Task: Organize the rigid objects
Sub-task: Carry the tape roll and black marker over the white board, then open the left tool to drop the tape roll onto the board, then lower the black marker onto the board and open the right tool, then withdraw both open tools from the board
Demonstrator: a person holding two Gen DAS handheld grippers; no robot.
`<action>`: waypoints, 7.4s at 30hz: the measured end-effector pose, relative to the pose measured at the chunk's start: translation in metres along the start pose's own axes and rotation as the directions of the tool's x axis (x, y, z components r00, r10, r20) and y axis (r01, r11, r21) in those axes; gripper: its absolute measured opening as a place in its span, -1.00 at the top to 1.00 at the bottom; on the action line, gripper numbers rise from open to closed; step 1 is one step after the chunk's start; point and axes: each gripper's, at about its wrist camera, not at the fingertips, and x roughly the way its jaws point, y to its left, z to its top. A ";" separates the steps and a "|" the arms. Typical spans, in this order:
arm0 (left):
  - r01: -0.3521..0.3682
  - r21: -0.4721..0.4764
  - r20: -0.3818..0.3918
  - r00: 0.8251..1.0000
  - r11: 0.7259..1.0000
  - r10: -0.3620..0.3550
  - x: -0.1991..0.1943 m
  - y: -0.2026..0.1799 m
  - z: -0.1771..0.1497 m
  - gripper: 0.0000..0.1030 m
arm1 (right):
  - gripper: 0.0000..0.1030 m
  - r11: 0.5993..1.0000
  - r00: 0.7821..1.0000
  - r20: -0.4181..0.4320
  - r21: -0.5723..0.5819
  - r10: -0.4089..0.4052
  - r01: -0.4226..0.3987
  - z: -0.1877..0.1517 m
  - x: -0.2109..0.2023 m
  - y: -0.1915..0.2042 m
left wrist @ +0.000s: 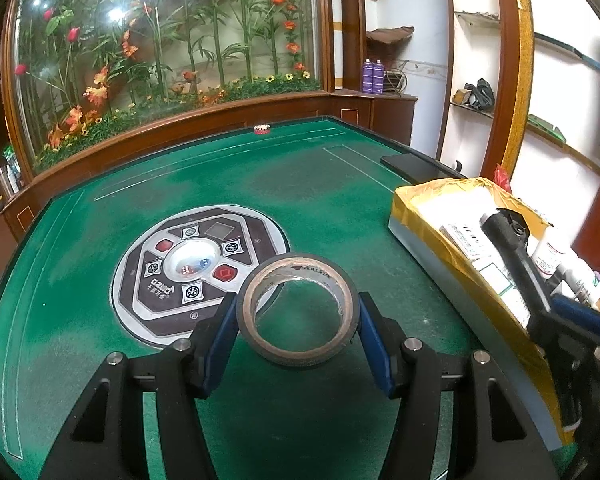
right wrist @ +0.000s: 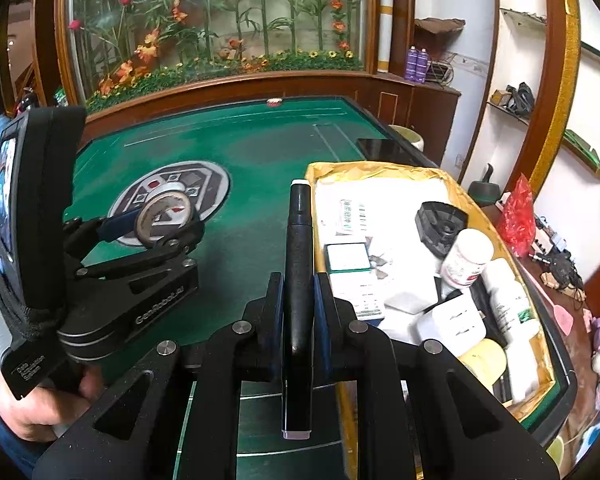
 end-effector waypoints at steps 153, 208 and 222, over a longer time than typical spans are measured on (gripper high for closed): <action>0.131 0.115 -0.031 0.991 0.985 -0.129 -0.031 -0.088 -0.014 -0.57 | 0.70 0.942 0.997 -0.037 0.328 -0.063 0.071 -0.039 -0.013 -0.116; 0.031 0.205 0.032 0.999 0.978 -0.038 -0.057 -0.099 -0.008 -0.57 | -0.02 0.951 0.984 0.091 0.283 -0.154 0.123 -0.053 -0.060 -0.086; 0.007 0.227 0.022 1.000 0.974 -0.013 -0.056 -0.103 -0.010 -0.57 | -0.02 0.950 0.986 0.081 0.288 -0.148 0.119 -0.055 -0.054 -0.086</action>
